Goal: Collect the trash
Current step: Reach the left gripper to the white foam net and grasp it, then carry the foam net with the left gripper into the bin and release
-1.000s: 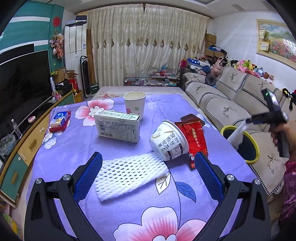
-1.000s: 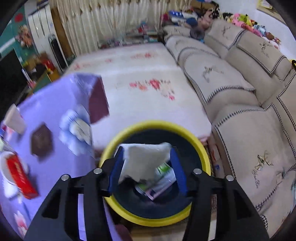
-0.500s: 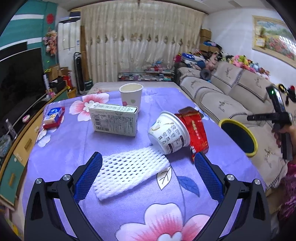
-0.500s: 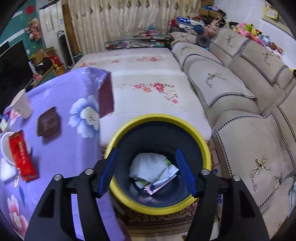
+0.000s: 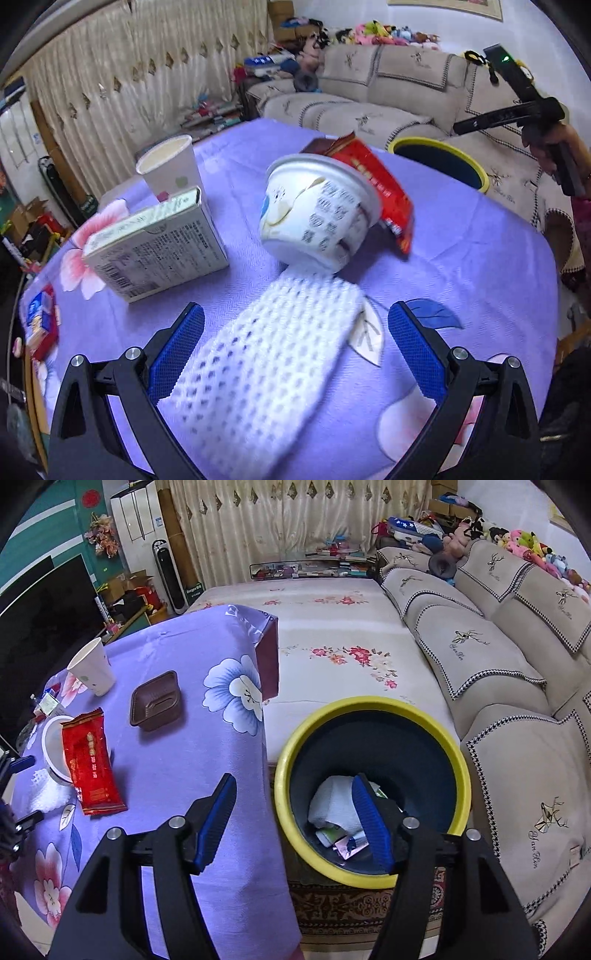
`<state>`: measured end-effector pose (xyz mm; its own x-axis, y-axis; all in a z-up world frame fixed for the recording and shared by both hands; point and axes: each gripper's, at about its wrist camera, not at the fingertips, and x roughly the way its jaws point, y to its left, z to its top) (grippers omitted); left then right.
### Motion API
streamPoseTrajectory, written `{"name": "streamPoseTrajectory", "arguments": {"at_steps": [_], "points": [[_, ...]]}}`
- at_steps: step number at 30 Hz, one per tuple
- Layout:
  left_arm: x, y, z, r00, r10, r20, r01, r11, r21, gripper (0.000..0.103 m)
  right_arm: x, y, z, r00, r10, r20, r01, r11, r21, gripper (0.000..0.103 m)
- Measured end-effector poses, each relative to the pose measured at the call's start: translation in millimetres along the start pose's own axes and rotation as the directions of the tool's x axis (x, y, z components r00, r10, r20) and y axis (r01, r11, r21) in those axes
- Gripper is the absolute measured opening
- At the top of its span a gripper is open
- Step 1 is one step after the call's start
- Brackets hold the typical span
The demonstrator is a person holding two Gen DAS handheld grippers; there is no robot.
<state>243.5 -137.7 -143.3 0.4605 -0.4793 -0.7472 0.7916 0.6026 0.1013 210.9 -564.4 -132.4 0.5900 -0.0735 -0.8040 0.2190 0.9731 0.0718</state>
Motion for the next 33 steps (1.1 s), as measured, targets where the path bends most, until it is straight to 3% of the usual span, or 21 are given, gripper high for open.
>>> {"name": "streamPoseTrajectory", "arguments": {"at_steps": [10, 15, 21, 24, 25, 26, 33], "points": [[39.6, 20.1, -4.1, 0.988, -0.069, -0.136, 0.081, 0.993, 0.086, 0.098, -2.0, -6.6, -7.9, 1.0, 0.017, -0.009, -0.017, 1.0, 0.015, 0.062], [42.0, 31.8, -7.8, 0.979, -0.133, -0.154, 0.139, 0.99, 0.031, 0.094, -0.9, -7.3, -14.5, 0.999, 0.028, -0.015, -0.028, 0.999, 0.022, 0.062], [26.6, 25.0, -21.4, 0.983, -0.104, -0.152, 0.104, 0.995, -0.007, 0.07, -0.1, -7.0, -26.4, 0.998, 0.051, -0.022, -0.051, 0.998, 0.034, 0.062], [17.2, 18.3, -25.7, 0.985, -0.066, -0.159, 0.059, 0.997, -0.048, 0.048, -1.4, -6.3, -33.8, 0.998, 0.066, -0.02, -0.065, 0.997, 0.038, 0.062], [13.0, 16.0, -28.2, 0.986, -0.054, -0.16, 0.044, 0.997, -0.063, 0.033, -1.9, -6.3, -36.0, 0.997, 0.07, -0.019, -0.069, 0.997, 0.04, 0.062], [10.2, 14.4, -29.4, 0.986, -0.043, -0.162, 0.031, 0.996, -0.078, 0.029, -3.0, -6.1, -38.7, 0.997, 0.075, -0.018, -0.075, 0.996, 0.041, 0.062], [-25.0, 1.5, -28.3, 0.993, -0.023, -0.119, -0.002, 0.98, -0.199, 0.025, -17.7, -10.9, -53.2, 0.996, 0.091, 0.011, -0.091, 0.994, 0.059, 0.062]]}}
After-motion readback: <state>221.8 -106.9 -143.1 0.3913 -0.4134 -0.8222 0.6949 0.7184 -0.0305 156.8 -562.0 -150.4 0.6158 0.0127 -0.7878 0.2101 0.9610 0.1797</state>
